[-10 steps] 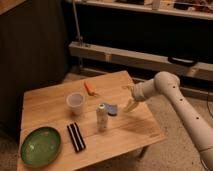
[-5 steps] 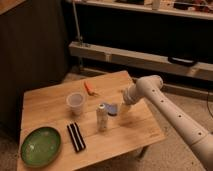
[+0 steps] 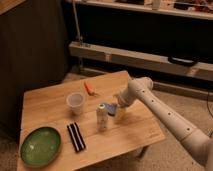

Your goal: Place the white sponge in the ceramic cup

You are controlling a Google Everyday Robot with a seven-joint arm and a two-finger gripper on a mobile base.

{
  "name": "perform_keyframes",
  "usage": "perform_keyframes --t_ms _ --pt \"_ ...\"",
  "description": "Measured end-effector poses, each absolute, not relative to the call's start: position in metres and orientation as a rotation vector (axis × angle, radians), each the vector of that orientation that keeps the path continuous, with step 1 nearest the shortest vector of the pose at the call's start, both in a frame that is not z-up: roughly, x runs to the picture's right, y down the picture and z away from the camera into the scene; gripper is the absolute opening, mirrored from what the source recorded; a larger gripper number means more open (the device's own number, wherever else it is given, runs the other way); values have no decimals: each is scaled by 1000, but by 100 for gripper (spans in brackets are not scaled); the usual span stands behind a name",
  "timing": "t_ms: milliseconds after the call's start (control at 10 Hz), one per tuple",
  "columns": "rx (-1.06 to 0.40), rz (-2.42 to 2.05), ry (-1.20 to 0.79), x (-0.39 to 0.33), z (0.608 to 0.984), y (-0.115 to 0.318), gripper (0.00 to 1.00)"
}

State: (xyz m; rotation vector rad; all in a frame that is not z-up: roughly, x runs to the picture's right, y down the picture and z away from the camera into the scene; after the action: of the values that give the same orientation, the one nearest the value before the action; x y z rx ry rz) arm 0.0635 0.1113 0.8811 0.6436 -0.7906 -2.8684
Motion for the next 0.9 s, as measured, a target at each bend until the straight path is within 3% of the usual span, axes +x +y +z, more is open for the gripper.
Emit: perform_keyframes --t_ms 200,700,900 --pt "651 -2873 -812 57 882 116 75" --pt "630 -2851 -844 54 888 127 20" --pt "615 -2842 -846 54 889 128 17"
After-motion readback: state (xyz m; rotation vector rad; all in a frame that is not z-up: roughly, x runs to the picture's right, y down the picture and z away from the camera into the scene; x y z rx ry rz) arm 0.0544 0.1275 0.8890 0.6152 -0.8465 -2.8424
